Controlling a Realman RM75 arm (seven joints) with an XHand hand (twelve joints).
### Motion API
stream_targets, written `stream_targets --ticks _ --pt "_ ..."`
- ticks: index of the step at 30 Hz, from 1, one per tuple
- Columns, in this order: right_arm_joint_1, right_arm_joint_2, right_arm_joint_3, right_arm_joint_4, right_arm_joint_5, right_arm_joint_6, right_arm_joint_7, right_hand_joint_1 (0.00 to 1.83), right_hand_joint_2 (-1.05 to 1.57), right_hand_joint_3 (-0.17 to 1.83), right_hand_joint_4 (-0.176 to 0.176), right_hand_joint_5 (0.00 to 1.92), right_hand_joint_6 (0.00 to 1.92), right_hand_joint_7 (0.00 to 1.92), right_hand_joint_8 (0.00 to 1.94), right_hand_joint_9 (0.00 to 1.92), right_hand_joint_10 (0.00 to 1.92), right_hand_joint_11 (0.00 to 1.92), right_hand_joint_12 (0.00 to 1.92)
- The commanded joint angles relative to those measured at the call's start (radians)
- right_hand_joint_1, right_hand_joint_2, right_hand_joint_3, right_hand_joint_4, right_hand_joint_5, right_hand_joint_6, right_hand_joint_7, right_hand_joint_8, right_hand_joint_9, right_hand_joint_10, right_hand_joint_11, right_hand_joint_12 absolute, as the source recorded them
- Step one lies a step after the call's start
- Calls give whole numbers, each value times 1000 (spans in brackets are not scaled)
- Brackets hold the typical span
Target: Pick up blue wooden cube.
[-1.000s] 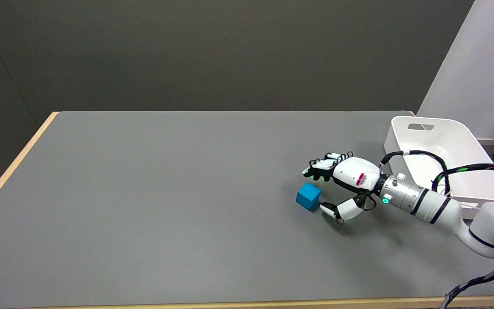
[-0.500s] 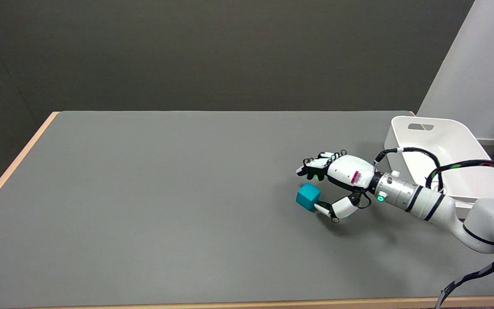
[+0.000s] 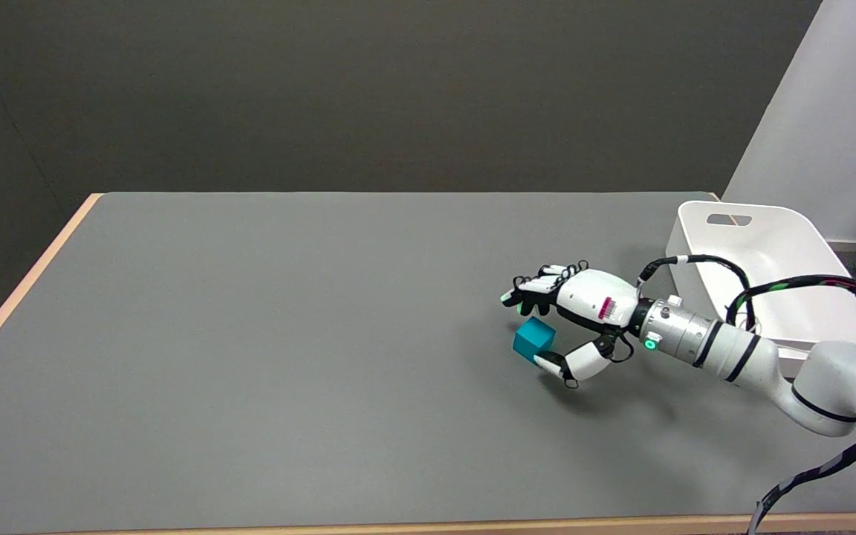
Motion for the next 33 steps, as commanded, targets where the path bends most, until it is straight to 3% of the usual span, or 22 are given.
stream_targets --ticks 1,6,12,27,29,33 --pt "7 -5 -40 17 28 -11 1 775 674 900 -104 287 528 421 1044 458 1469 208 1733" --pt "8 -7 -51 29 28 -7 1 794 696 885 -87 353 631 436 1060 484 1461 212 1741" --pt "8 -8 -51 30 30 -8 1 909 738 882 -85 461 980 487 1155 505 1526 208 1764" --pt "5 -10 -59 32 52 -27 1 968 786 883 -81 470 1152 535 1310 535 1646 136 1895" --pt "5 -11 -61 31 52 -27 1 955 1227 276 -114 552 1620 552 1283 547 1690 130 1901" --pt "5 -13 -61 33 52 -27 1 950 1248 253 -115 547 1647 548 1298 542 1711 97 1917"
